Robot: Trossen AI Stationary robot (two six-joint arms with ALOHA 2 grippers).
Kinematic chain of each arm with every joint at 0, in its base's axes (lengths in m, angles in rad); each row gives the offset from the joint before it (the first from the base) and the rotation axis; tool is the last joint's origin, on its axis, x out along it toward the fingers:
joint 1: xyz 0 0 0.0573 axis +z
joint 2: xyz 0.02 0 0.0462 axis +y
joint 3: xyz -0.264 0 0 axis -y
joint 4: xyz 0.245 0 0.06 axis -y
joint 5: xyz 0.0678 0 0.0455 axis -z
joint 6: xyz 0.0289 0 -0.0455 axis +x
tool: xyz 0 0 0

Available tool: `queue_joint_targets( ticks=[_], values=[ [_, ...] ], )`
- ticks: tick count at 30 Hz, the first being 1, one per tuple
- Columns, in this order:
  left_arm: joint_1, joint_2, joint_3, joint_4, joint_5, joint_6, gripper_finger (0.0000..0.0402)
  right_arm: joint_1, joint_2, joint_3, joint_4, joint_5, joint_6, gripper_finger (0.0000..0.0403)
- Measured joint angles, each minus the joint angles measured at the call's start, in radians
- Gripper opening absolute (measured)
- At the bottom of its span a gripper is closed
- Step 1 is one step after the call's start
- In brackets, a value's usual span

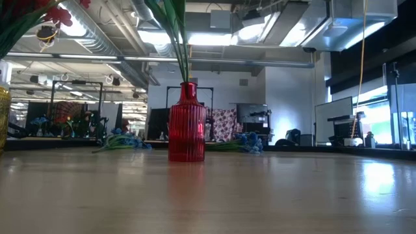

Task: Sort flowers into vase by color
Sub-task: Put the bottom blue flowers into the transparent vase

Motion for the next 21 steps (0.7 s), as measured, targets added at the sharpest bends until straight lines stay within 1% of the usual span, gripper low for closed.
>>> queue_joint_targets(
  ticks=[5, 8, 13, 15, 18, 21],
  values=[
    [0.0, 0.0, 0.0, 0.041, 0.019, -0.028, 0.0168, 0.0, 0.0, 0.0, 0.0, 0.0, 0.0, 0.0214],
    [0.0, 0.0, 0.0, 0.07, 0.041, -0.036, 0.017, 0.0, 0.0, 0.0, 0.0, -0.003, -0.001, 0.0214],
    [0.0, 0.0, 0.0, 0.119, 0.042, -0.061, 0.017, 0.0, 0.0, 0.0, 0.0, -0.003, -0.001, 0.0214],
    [0.0, 0.0, 0.0, 0.117, 0.03, -0.06, 0.017, 0.0, 0.0, 0.0, -0.003, -0.003, -0.001, 0.0214],
    [0.0, 0.0, 0.0, 0.1, -0.042, -0.056, 0.017, 0.0, 0.0, 0.0, -0.004, -0.003, -0.003, 0.0214],
    [0.0, 0.004, 0.0, 0.11, -0.056, -0.027, 0.017, 0.0, 0.0, 0.0, -0.004, -0.003, -0.004, 0.0214]
  ],
)
